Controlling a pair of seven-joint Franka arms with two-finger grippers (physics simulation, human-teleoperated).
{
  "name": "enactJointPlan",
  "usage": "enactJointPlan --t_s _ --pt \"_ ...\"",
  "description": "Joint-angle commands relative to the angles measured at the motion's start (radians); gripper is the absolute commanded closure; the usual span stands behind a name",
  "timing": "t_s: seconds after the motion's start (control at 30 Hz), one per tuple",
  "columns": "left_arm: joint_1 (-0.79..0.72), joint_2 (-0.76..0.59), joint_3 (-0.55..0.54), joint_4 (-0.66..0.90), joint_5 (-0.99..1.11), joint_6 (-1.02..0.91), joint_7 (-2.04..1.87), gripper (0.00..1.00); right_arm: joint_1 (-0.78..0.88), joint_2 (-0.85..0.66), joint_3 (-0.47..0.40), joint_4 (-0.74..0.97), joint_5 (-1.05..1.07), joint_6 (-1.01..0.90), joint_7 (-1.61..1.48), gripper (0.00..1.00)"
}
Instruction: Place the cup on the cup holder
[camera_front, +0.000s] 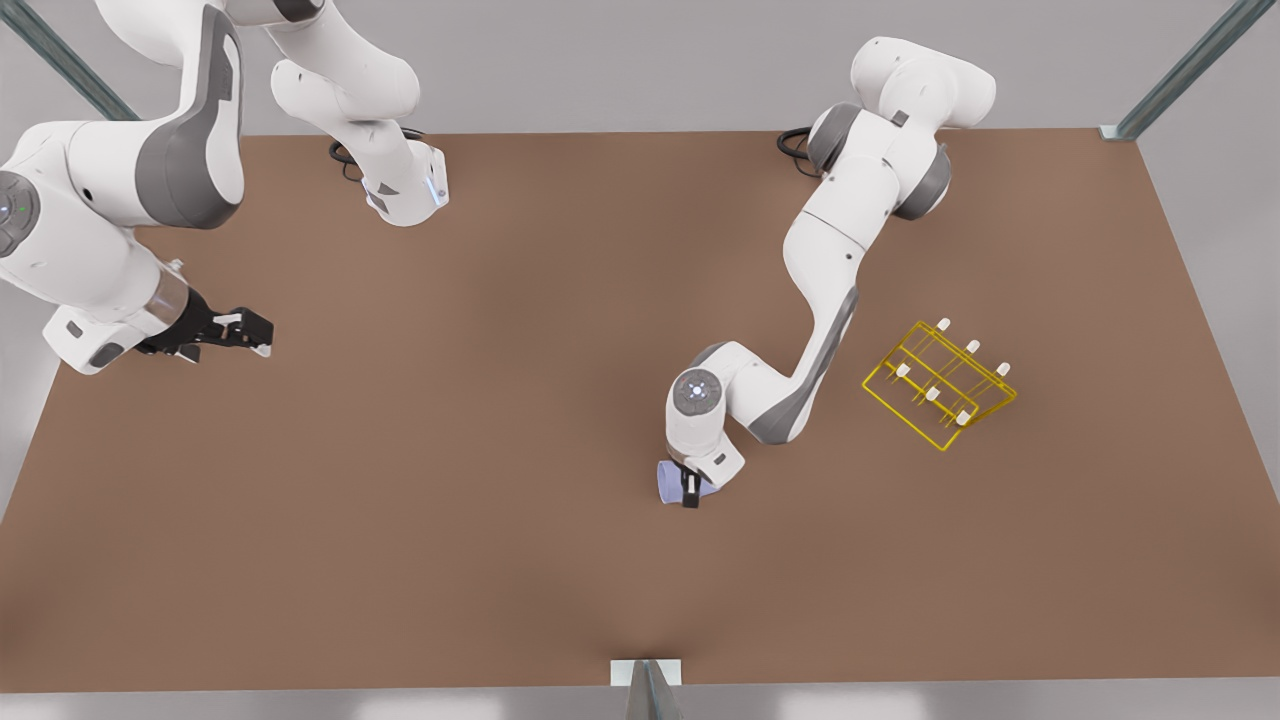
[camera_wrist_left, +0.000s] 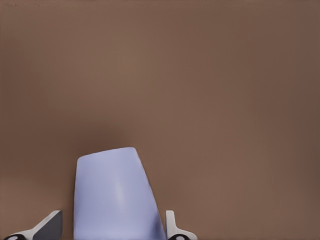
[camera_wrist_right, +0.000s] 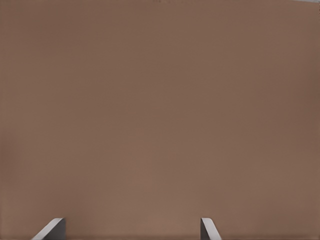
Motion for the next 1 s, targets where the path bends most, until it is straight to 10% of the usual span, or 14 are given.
enactJointPlan --t_s 0.0,0.5,0.57,0.97 --pt "-0.001 -0.001 0.000 0.002 -0.001 -0.004 -0.048 0.00 -0.002 -0.001 -0.001 0.001 0.002 -0.006 0.043 0.00" --pt "-0.005 0.046 0.014 0.018 0.004 0.017 -0.039 0.01 -0.012 0.011 -0.009 0.001 -0.001 0.053 0.039 0.00" --pt "-0.005 0.045 0.014 0.018 0.002 0.016 -0.039 0.24 -0.014 0.010 -0.007 0.001 -0.001 0.053 0.039 0.00" --pt "-0.008 -0.064 -0.009 0.021 0.079 -0.182 0.010 0.22 -0.015 0.025 -0.010 -0.001 -0.001 0.053 0.035 0.00"
